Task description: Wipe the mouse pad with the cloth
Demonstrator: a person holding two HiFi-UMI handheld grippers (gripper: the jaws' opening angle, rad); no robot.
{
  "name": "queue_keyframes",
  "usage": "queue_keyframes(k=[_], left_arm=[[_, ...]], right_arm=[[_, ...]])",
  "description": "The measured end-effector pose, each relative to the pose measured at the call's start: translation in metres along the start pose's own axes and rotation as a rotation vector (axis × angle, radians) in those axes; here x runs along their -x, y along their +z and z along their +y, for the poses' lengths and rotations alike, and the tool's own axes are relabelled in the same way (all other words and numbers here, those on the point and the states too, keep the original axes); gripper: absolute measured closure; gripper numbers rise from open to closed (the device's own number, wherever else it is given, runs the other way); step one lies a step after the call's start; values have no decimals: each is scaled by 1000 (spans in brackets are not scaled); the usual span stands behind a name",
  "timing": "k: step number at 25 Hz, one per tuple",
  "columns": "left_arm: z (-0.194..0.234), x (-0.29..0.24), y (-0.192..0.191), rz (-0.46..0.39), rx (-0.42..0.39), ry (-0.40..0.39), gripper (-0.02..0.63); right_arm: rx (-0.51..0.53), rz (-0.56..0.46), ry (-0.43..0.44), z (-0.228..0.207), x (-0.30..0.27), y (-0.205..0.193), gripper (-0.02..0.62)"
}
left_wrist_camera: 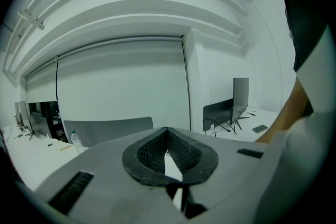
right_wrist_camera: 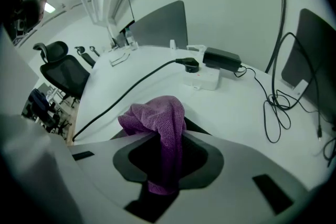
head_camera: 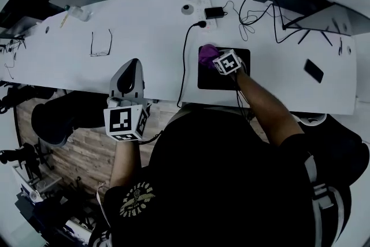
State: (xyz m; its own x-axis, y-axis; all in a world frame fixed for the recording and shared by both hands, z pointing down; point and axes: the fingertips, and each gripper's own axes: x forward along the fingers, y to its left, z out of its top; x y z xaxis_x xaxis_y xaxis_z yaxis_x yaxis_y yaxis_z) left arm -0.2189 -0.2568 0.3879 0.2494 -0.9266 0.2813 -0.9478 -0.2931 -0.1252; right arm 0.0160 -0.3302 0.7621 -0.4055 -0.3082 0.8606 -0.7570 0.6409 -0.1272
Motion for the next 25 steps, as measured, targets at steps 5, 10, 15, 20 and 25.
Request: queue_keyframes(k=[5, 10, 15, 20, 25], left_arm=[[-10, -8, 5, -25, -3, -16, 604], [-11, -9, 4, -27, 2, -16, 604], [-11, -7, 5, -34, 9, -4, 603], [-10, -4, 5, -40, 12, 8, 604], [-9, 0, 7, -52, 15, 24, 604]], right_arm=[[-64, -12, -29, -22, 10, -14, 505], [-106, -20, -62, -38, 20, -27, 505], [-171, -18, -106, -63, 30, -48, 505], [-207, -26, -129, -79, 38, -61, 503], [-253, -36, -160, -93, 45, -73, 503]])
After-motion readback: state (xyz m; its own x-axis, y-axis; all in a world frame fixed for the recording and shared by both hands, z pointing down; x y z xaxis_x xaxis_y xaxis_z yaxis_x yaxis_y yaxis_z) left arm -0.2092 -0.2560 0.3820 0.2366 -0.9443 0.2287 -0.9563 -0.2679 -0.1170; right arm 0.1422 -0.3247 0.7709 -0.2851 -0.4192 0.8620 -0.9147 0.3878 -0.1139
